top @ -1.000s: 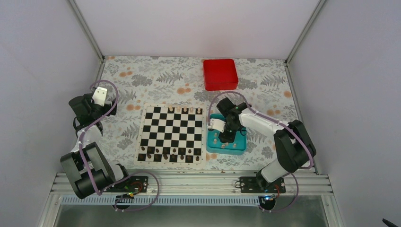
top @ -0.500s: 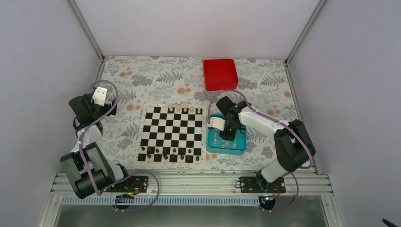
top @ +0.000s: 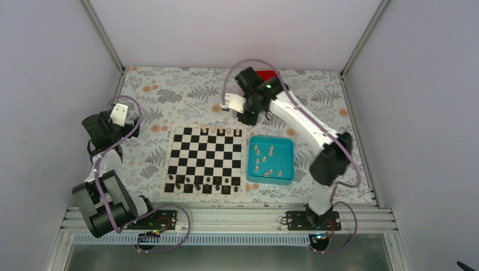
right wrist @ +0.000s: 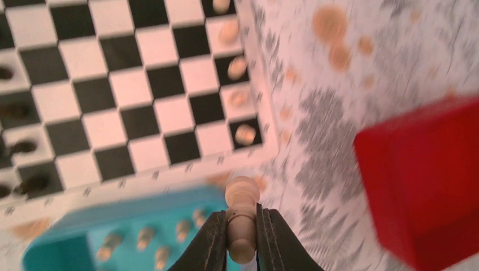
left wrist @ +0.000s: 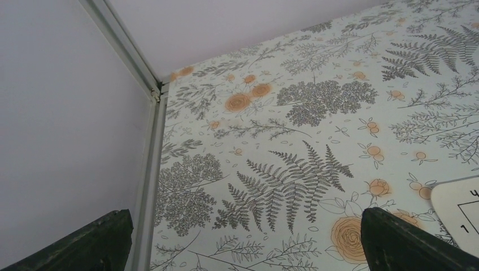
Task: Set up the chess pieces on the board
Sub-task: Place the chess piece in the storage box, then pick up the chess piece from the storage box.
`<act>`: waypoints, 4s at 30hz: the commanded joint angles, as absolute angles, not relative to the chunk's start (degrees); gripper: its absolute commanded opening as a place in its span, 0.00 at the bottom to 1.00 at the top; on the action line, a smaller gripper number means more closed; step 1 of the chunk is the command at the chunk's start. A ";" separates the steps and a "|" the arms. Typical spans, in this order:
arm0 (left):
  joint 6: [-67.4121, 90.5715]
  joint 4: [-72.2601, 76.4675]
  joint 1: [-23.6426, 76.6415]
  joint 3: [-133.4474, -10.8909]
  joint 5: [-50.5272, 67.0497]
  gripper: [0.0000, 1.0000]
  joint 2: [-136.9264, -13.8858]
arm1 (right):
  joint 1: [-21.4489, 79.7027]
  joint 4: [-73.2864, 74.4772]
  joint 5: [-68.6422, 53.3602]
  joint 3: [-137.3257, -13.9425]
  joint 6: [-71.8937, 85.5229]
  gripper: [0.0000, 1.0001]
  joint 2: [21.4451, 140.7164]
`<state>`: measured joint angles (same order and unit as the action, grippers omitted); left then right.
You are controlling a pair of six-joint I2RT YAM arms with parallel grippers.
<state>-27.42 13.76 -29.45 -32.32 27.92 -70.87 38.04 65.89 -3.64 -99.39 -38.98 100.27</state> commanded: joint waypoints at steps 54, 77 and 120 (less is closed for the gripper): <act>-27.42 15.64 -29.90 -30.06 31.90 1.00 -69.16 | 53.13 52.04 7.26 -135.70 -51.06 0.06 146.90; -29.60 8.86 -29.83 -33.17 32.13 1.00 -66.19 | 46.52 62.55 -4.63 -116.63 -43.44 0.07 113.56; -41.87 -30.61 53.73 -86.84 -2.47 1.00 -98.88 | 8.97 54.69 -7.61 -57.95 -51.54 0.54 76.82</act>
<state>-41.19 -28.38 50.61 -83.26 -4.01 -94.94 15.84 51.94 -7.90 -55.55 -48.18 84.03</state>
